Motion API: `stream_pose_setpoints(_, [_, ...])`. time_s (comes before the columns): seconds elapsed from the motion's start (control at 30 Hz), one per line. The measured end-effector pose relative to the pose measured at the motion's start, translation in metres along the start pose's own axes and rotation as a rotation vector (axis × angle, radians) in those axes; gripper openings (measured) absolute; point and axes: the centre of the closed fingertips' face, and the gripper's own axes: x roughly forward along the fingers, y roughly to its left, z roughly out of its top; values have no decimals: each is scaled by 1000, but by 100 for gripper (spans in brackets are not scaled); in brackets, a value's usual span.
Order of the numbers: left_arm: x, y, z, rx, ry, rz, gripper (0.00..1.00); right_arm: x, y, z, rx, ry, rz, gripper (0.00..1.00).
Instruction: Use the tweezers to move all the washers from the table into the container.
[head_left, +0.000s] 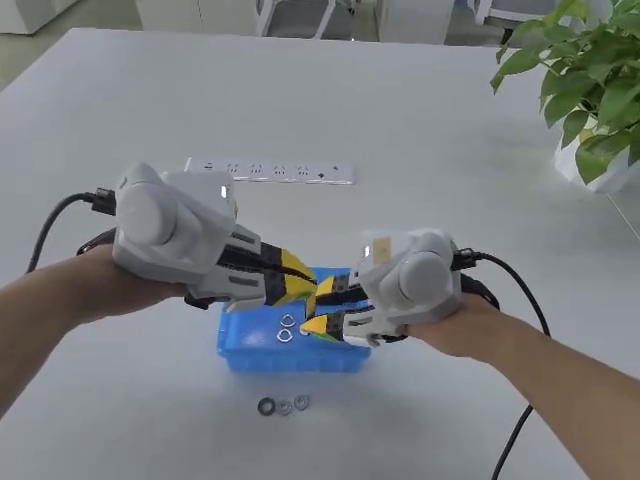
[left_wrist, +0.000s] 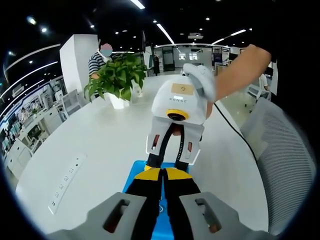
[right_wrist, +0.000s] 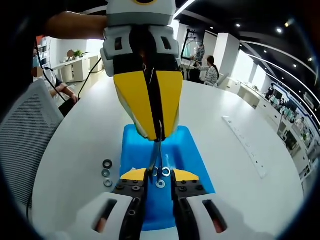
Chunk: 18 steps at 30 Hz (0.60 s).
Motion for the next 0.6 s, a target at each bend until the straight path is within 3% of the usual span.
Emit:
stream_pose_setpoints(0.3, [-7, -2, 4, -9, 4, 14, 5, -15, -2, 8, 25, -16, -46, 25])
stream_pose_setpoints(0.6, [-12, -7, 14, -12, -11, 15, 5, -30, 1, 11, 48, -25, -83, 29])
